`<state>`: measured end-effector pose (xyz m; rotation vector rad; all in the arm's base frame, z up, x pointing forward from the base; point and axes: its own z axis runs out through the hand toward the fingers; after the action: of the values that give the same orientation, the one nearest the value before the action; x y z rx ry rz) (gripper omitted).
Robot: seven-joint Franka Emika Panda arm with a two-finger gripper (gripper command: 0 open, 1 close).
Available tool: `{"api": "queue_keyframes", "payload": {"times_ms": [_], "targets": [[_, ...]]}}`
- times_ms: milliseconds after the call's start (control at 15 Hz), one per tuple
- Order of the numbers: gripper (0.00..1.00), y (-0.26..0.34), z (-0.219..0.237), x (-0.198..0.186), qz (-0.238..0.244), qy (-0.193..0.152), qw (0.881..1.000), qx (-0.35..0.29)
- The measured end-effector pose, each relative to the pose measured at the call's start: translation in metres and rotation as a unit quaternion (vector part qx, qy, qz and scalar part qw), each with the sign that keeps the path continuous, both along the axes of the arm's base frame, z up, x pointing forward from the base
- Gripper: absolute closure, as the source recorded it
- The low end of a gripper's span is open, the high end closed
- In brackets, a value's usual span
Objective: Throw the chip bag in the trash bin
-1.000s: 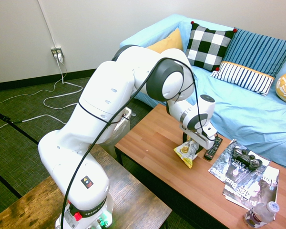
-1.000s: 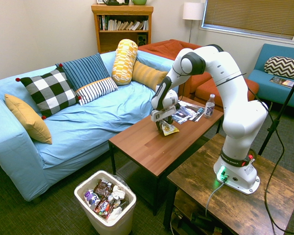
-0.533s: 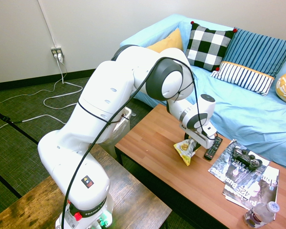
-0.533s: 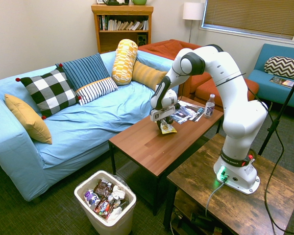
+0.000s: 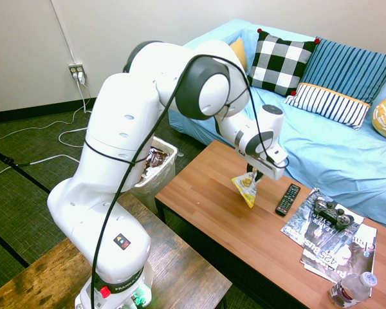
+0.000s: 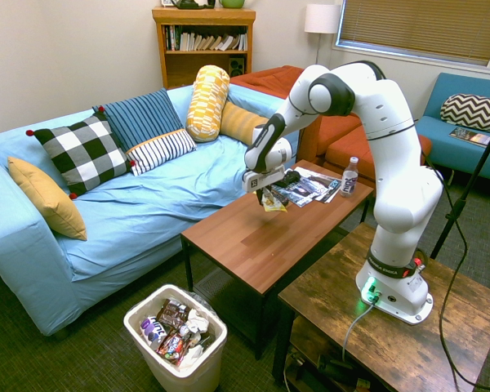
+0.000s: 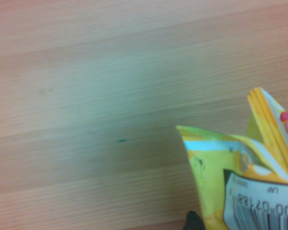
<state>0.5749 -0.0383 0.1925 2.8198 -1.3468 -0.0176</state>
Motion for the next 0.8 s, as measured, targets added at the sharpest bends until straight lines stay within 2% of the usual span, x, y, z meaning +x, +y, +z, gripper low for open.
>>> {"api": "queue_keyframes", "payload": {"times_ms": [400, 800], "targets": [[1.00, 0.140, 0.097, -0.023, 0.038, -0.013, 0.999, 0.014], [1.00, 0.310, 0.130, -0.046, 0.061, -0.016, 0.998, 0.003]]}}
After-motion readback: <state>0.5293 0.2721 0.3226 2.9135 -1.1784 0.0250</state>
